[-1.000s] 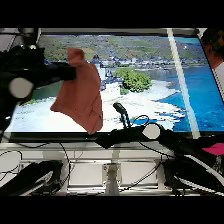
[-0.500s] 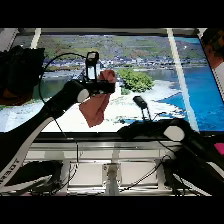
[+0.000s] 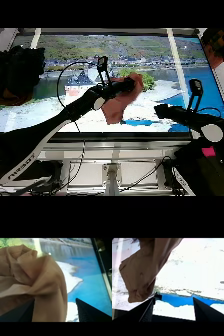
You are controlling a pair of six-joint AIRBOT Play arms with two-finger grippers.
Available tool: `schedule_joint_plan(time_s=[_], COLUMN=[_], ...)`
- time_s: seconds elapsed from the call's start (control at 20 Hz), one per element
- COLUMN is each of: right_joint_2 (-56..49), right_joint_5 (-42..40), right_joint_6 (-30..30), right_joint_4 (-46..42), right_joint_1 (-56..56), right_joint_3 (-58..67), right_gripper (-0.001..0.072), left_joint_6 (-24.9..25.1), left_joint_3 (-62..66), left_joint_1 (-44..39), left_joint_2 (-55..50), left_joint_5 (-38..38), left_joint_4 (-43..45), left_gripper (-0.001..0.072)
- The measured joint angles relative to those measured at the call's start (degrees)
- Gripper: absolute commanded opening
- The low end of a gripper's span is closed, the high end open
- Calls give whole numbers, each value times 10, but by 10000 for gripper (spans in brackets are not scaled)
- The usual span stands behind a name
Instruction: Fold the clothes and pants, and hang the long-sleeved shirts on hangers.
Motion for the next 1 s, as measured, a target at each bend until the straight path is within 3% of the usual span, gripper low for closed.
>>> schedule_joint_plan(time_s=[0.2, 0.5, 0.55, 0.65, 0.8, 0.85, 0.9, 0.95, 1.0], right_joint_2=[-13, -117, -143, -191, -243, -252, -258, -264, -267], right_joint_5=[2, 23, 23, 19, -16, -31, -42, -50, -55], right_joint_6=[-3, -65, -81, -116, -151, -158, -162, -166, -169], right_joint_4=[13, 172, 200, 238, 251, 254, 255, 255, 253], right_joint_1=[-24, -24, -14, 13, 37, 36, 31, 22, 12], right_joint_3=[0, 0, 0, 0, 0, 2, 6, 12, 19], right_gripper=[532, 532, 532, 532, 532, 532, 532, 532, 532], left_joint_6=[-3, 12, 24, 45, 68, 72, 76, 79, 81], left_joint_3=[0, 0, 0, 0, 0, -4, -11, -23, -38], left_joint_1=[21, 115, 132, 160, 181, 183, 182, 177, 171], left_joint_2=[12, 82, 96, 123, 146, 149, 151, 153, 154], left_joint_5=[16, -4, -27, -98, -224, -265, -300, -326, -346], left_joint_4=[65, 128, 132, 137, 139, 137, 129, 120, 106], left_gripper=[610, 609, 591, 480, 474, 371, 134, 56, 56])
